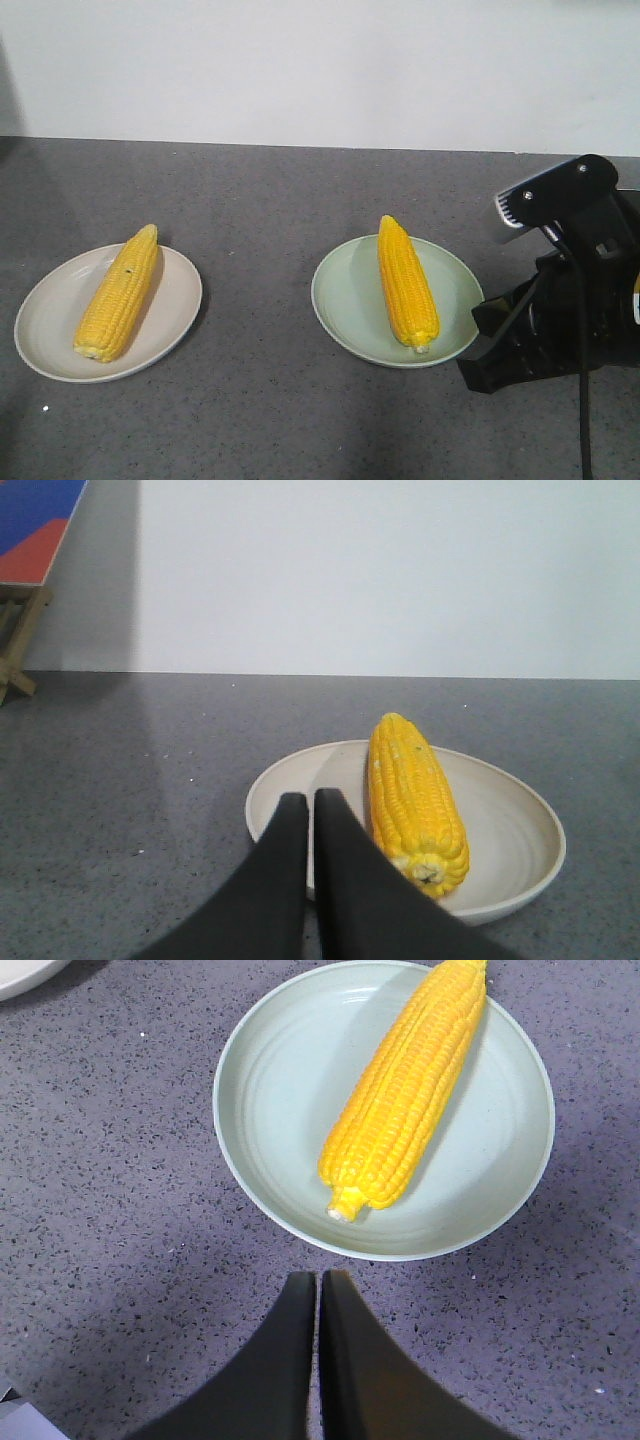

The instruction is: Distribute corn equally

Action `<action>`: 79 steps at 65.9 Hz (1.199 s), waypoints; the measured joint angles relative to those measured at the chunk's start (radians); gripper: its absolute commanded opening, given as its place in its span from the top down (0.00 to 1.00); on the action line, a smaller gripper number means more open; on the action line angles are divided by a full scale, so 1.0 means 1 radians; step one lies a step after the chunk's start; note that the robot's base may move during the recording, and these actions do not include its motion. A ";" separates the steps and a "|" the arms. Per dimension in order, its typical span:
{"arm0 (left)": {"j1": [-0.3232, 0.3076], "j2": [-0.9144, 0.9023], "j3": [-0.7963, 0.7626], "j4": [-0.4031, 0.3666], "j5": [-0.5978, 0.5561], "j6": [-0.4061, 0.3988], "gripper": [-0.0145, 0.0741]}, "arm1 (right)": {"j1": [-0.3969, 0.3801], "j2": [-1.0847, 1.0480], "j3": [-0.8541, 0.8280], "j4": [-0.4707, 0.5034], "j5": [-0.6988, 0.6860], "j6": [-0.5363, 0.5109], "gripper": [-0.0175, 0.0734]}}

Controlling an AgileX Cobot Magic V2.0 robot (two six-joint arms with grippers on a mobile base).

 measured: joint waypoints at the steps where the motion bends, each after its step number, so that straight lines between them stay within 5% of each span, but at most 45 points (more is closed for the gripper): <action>1: 0.000 0.000 0.000 0.000 -0.002 0.000 0.85 | 0.000 0.000 0.000 0.000 0.000 0.000 0.82; 79: -0.015 0.000 0.000 -0.011 -0.092 -0.002 0.85 | -0.006 -0.022 0.000 0.000 0.002 -0.005 0.82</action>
